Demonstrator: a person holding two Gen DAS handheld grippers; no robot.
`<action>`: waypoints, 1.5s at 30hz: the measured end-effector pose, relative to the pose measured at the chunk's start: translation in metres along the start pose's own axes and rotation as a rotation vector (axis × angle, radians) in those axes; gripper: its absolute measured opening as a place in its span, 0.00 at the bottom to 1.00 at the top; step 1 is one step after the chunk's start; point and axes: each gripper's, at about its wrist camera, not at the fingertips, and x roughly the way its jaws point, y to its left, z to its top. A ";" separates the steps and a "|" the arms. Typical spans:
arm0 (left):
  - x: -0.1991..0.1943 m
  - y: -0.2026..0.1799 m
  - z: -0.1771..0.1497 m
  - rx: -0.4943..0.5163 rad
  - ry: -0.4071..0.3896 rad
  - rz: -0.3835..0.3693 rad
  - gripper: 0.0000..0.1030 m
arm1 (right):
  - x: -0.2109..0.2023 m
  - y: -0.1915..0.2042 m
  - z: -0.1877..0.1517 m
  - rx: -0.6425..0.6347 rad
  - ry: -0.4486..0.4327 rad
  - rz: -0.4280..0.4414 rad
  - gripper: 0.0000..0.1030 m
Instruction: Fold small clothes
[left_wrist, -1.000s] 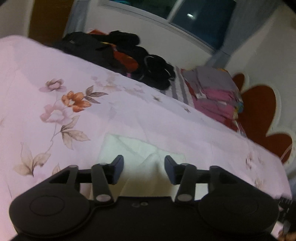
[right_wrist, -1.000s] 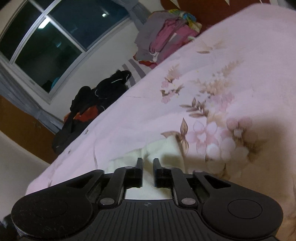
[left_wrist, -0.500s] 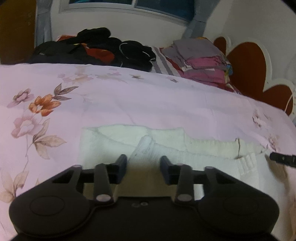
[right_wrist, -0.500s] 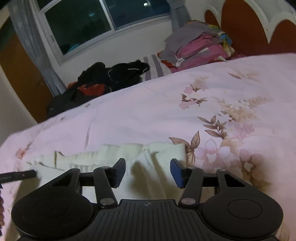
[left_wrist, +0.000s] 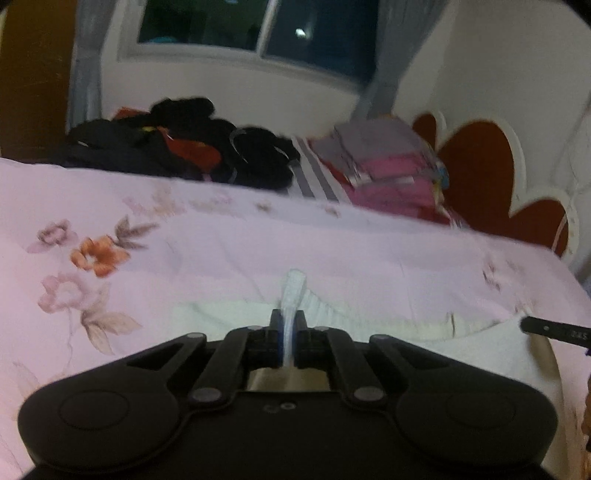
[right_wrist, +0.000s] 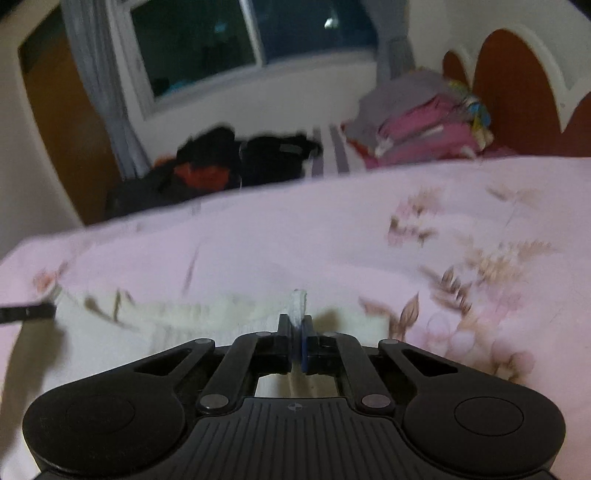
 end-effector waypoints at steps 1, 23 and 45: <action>0.002 0.002 0.002 -0.014 -0.006 0.009 0.04 | 0.000 -0.001 0.004 0.014 -0.014 -0.004 0.03; 0.026 0.007 -0.014 -0.004 0.048 0.155 0.38 | 0.022 -0.009 -0.003 0.061 0.011 -0.137 0.59; -0.008 -0.059 -0.057 0.084 0.146 0.081 0.41 | -0.001 0.105 -0.049 -0.114 0.086 0.074 0.43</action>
